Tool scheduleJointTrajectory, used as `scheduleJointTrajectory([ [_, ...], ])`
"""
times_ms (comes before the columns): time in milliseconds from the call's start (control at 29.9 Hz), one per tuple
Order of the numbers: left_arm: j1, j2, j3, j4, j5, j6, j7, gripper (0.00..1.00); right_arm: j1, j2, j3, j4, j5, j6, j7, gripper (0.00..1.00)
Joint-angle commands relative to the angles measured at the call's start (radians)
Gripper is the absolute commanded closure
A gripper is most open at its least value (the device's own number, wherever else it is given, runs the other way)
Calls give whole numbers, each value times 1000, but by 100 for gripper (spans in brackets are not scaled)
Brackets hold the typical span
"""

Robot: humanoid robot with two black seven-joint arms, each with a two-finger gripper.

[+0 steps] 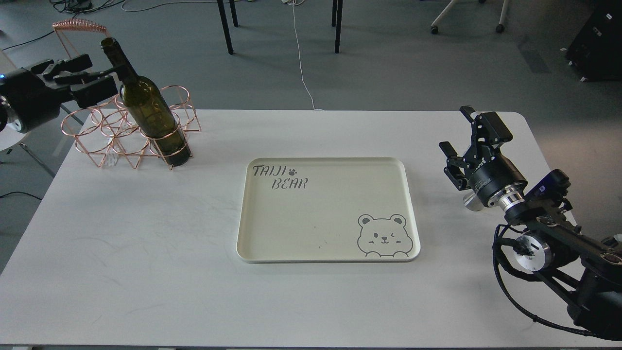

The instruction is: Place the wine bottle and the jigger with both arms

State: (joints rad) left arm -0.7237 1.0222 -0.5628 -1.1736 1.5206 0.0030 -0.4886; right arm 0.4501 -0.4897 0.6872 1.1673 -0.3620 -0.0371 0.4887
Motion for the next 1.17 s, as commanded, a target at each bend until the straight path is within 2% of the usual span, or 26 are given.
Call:
scheduleJointTrajectory([
  [0, 145, 4, -138, -138, -118, 5, 0, 2, -33, 46, 51, 0, 0, -9, 0, 3],
  [100, 272, -17, -248, -271, -300, 0, 0, 2, -53, 68, 77, 0, 0, -9, 0, 3],
  [200, 374, -94, -301, -357, -483, -1, 0, 2, -60, 94, 97, 0, 0, -10, 0, 3],
  [401, 542, -361, -449, -367, -599, -1, 0, 2, -79, 120, 129, 0, 0, -12, 0, 3],
  [501, 578, -457, -482, -365, -603, -18, 0, 2, -86, 118, 127, 0, 0, -4, 0, 3],
  [601, 586, -540, -488, -342, -663, -63, 141, 2, -100, 114, 120, 0, 0, 11, 0, 3],
  [635, 587, -560, -488, -319, -701, -76, 177, 2, -103, 111, 120, 2, 0, 25, 0, 3],
  [702, 587, -596, -491, -281, -766, -106, 212, 2, -117, 108, 118, 3, -6, 72, 0, 3],
  [869, 604, -665, -562, -221, -813, -176, 252, 2, -157, 65, 118, 3, -43, 222, 0, 3],
  [1136, 630, -671, -569, -221, -810, -173, 251, 2, -159, 62, 176, 11, -63, 224, 0, 1],
])
